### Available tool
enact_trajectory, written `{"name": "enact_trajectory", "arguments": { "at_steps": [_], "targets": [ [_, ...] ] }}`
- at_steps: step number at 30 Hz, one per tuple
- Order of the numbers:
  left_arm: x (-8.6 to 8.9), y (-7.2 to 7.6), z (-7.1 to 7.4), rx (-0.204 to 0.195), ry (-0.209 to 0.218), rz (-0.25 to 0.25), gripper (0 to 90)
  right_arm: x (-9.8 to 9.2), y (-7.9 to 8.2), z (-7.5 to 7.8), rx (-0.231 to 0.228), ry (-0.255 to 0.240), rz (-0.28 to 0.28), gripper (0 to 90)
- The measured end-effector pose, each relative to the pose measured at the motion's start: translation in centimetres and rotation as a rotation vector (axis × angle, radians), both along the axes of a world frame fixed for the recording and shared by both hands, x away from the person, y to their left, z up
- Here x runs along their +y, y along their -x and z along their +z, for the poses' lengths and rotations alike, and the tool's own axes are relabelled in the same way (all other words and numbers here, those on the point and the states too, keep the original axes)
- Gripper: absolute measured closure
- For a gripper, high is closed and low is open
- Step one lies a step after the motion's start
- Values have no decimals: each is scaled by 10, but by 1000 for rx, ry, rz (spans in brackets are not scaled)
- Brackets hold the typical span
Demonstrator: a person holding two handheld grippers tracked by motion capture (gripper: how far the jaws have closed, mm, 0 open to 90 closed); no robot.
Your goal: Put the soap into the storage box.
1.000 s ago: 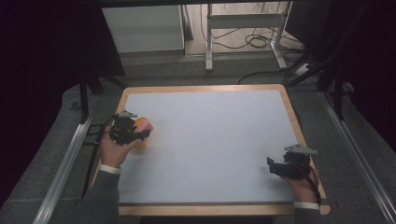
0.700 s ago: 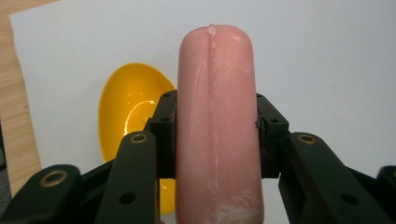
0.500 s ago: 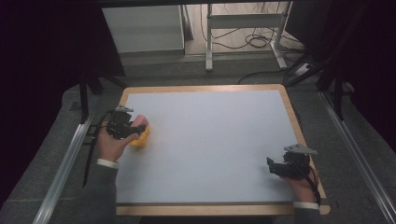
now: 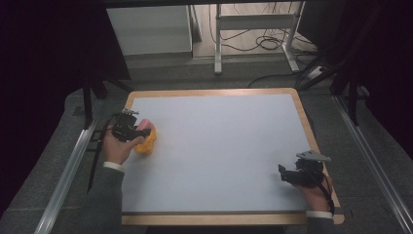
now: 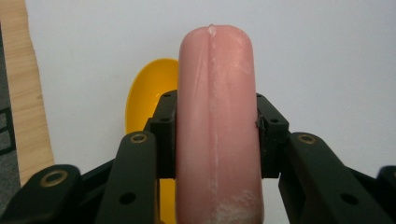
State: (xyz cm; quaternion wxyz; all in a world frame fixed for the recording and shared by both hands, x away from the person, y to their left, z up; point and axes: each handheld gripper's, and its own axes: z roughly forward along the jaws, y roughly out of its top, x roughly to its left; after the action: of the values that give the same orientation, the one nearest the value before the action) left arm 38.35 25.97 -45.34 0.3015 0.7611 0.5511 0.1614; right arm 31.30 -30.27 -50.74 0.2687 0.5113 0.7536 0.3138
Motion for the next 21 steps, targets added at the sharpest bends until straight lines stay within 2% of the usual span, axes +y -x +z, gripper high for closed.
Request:
{"name": "enact_trajectory", "arguments": {
  "at_steps": [9,21],
  "targets": [
    [6,-6,-15,33,-8,32,603,0,0,0,2,3,0,80],
    [4,-11,-34,78,-22,32,602,1,-1,-2,5,6,-1,80]
  ]
}}
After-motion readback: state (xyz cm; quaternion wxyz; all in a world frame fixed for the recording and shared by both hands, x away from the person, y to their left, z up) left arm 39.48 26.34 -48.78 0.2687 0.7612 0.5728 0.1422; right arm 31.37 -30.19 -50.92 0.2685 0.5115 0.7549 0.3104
